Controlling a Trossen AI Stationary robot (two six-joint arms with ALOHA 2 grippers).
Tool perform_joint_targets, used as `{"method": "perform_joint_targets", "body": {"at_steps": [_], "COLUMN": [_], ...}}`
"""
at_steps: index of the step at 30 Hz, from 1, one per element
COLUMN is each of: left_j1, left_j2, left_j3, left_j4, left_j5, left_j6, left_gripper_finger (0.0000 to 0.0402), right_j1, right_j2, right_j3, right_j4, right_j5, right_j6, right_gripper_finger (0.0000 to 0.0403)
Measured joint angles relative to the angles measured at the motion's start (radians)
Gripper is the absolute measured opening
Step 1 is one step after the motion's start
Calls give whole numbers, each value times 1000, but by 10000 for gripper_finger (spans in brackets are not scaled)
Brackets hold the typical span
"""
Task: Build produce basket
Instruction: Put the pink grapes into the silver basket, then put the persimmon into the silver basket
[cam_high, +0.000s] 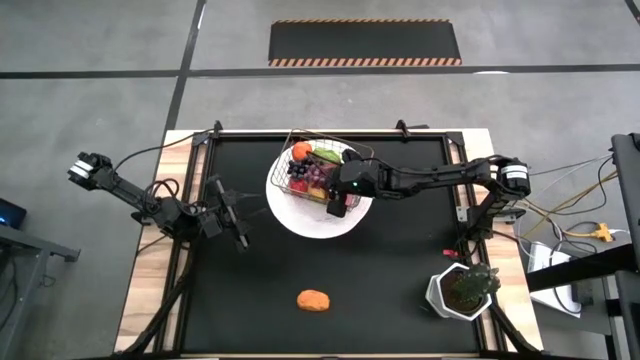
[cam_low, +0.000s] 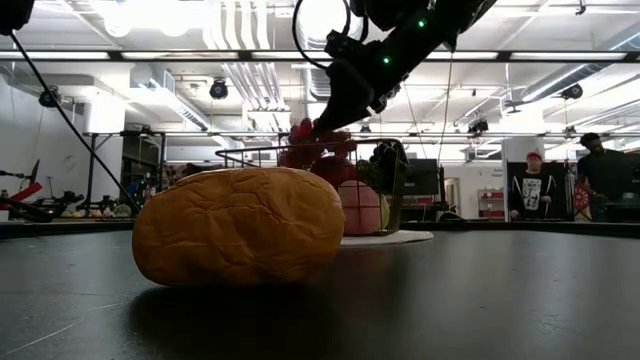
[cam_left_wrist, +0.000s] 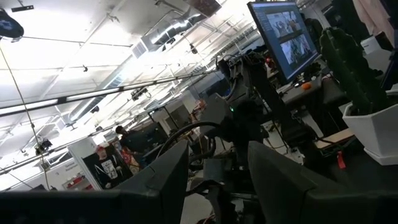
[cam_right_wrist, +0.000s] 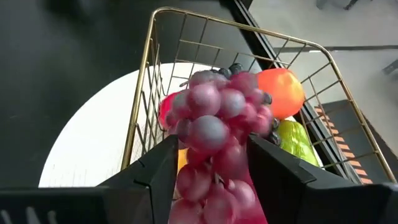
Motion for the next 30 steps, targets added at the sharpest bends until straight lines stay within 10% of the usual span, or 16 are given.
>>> {"method": "perform_joint_targets", "body": {"at_steps": [20, 30], "left_j1": [0, 0], "left_j2": [0, 0], "left_j3": [0, 0], "left_j4": [0, 0], "left_j5": [0, 1], "left_j6": [-1, -35], "left_gripper_finger": [150, 150], "right_j1": [78, 239], "right_j2": [-65, -262], "right_j3": [256, -79], "right_j4": [-532, -144], "right_j5": [32, 43], "right_j6": [87, 53], "right_gripper_finger": [176, 176]}}
